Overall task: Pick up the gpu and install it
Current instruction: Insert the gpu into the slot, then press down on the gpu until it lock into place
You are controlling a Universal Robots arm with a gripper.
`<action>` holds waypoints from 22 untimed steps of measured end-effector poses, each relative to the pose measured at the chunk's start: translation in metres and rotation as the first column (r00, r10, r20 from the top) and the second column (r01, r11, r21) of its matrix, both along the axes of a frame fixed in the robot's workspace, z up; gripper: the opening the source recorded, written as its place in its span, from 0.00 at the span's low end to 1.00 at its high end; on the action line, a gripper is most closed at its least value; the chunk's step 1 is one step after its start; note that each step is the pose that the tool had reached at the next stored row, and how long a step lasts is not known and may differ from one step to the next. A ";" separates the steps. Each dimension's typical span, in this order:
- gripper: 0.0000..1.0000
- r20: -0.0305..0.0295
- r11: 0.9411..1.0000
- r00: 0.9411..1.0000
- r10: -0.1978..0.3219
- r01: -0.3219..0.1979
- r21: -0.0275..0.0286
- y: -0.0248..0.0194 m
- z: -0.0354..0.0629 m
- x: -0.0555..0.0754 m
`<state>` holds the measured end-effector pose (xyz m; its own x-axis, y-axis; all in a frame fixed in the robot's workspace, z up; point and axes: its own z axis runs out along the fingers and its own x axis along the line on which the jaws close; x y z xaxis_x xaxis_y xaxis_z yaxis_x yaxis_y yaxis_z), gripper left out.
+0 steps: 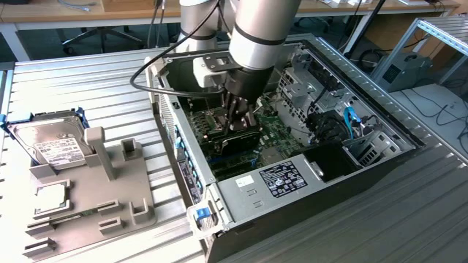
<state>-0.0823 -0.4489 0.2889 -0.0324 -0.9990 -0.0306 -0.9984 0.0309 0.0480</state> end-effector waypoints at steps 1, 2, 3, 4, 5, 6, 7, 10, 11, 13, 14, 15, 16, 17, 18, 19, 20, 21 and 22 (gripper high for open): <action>0.20 -0.007 1.000 1.000 0.000 0.000 0.000 0.0000 0.0000 0.005; 0.14 -0.012 1.000 1.000 0.000 0.000 0.000 0.0000 0.0000 0.009; 0.11 -0.022 1.000 1.000 0.000 0.000 0.001 0.0000 0.0000 0.017; 0.11 -0.033 1.000 0.999 0.000 0.000 0.001 0.0000 0.0000 0.024; 0.11 -0.039 1.000 0.999 0.001 -0.001 0.001 0.0000 0.0000 0.029; 0.11 -0.044 1.000 0.999 0.001 -0.001 0.001 0.0000 0.0000 0.033; 0.11 -0.050 1.000 0.999 0.002 -0.002 0.001 0.0000 0.0000 0.037; 0.11 -0.063 1.000 0.998 0.004 -0.003 0.001 0.0000 0.0000 0.050; 0.11 -0.065 1.000 0.998 0.004 -0.004 0.001 -0.0001 0.0000 0.051; 0.11 -0.065 1.000 0.998 0.004 -0.004 0.001 0.0000 0.0000 0.052; 0.11 -0.065 1.000 0.998 0.004 -0.003 0.001 0.0000 0.0000 0.052; 0.11 -0.065 1.000 0.998 0.003 -0.003 0.001 0.0000 0.0000 0.052; 0.11 -0.065 1.000 0.998 0.004 -0.003 0.001 0.0000 0.0000 0.052; 0.11 -0.065 1.000 0.998 0.004 -0.004 0.001 0.0000 0.0000 0.052; 0.11 -0.065 1.000 0.998 0.004 -0.004 0.001 0.0000 0.0000 0.052; 0.11 -0.065 1.000 0.998 0.004 -0.004 0.001 0.0000 0.0000 0.052; 0.11 -0.065 1.000 0.998 0.004 -0.004 0.001 0.0000 0.0000 0.052; 0.11 -0.065 1.000 0.998 0.004 -0.004 0.001 0.0000 0.0000 0.052; 0.11 -0.065 1.000 0.998 0.004 -0.004 0.001 0.0000 0.0000 0.051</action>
<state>-0.0311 -0.4489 0.2889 -0.0307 -0.9991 -0.0291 -0.9932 0.0272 0.1131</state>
